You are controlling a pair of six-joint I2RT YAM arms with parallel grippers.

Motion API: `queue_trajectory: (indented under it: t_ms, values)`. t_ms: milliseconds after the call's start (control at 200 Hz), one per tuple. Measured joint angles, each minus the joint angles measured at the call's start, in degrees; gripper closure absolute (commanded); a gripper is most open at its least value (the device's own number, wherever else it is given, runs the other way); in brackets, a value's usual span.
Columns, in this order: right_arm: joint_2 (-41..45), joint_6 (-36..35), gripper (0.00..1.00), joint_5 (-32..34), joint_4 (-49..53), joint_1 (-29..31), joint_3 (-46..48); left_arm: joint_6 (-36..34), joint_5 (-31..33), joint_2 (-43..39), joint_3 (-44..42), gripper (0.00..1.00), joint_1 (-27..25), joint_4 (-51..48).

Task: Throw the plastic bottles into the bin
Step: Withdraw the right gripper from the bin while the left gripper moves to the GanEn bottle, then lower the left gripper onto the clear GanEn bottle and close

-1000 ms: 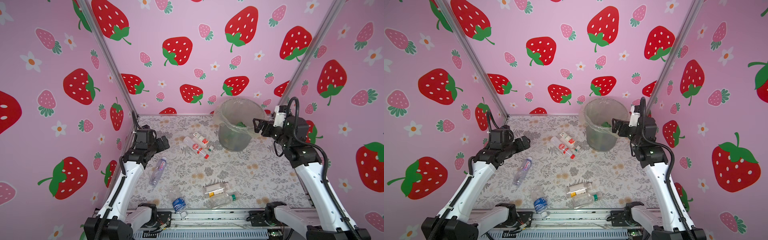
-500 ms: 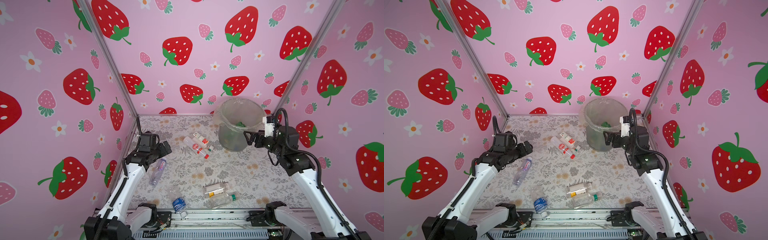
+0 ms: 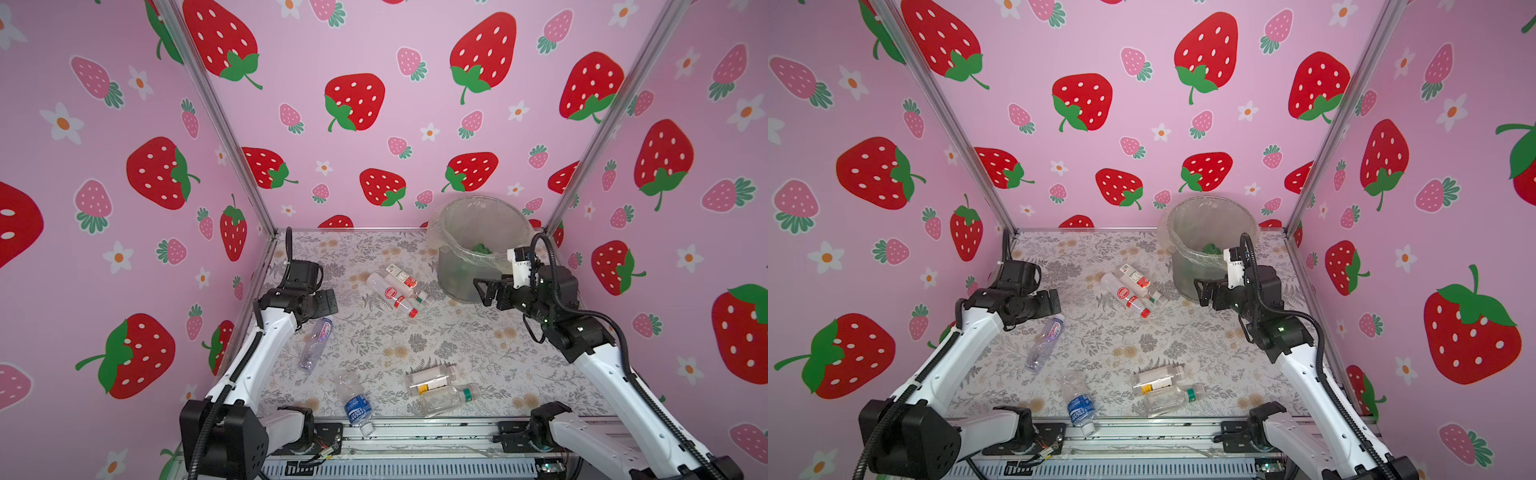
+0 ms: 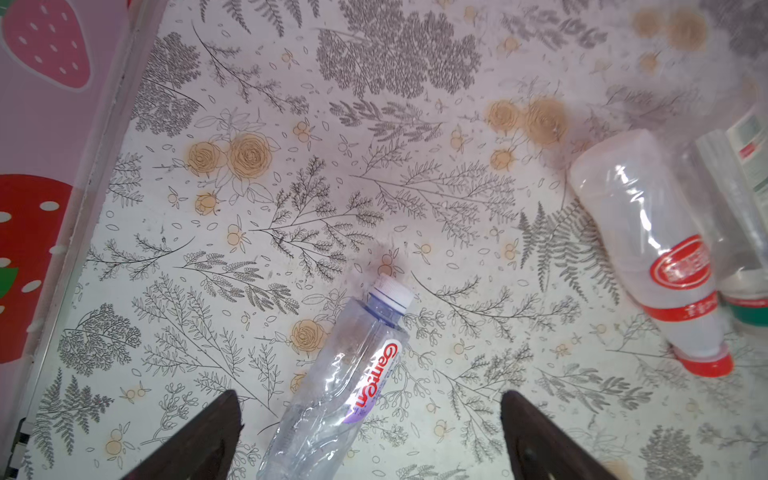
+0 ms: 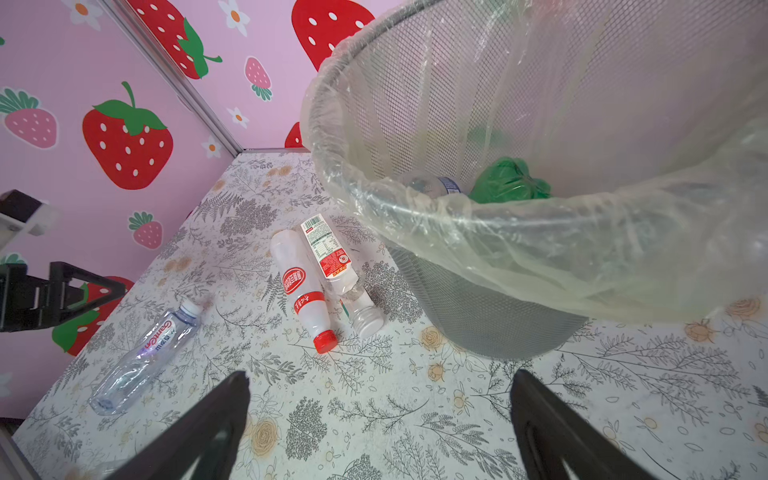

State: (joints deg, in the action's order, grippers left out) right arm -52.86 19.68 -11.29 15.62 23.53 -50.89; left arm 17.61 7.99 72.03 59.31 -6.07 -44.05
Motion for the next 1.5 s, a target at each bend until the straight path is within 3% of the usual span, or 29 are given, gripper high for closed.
queue_trajectory:
  t_ms: [395,810,1025,1496]
  values:
    - [3.9,-0.3,0.01,0.0,-2.4,0.0,2.6,-10.7,-6.0,1.2,-3.7,0.01,-0.1,3.6]
    - [3.9,-1.4,0.01,-0.7,-3.2,0.0,3.8,-17.2,-4.6,9.7,-5.8,0.00,-0.2,3.9]
    - [4.4,-1.9,0.01,-0.5,-3.2,0.0,3.7,-18.5,-1.5,16.2,-5.8,0.03,-0.3,2.9]
    - [6.1,-2.0,0.01,-0.5,-3.2,0.0,3.7,-18.9,-0.1,21.4,-4.6,0.17,-0.4,2.0]
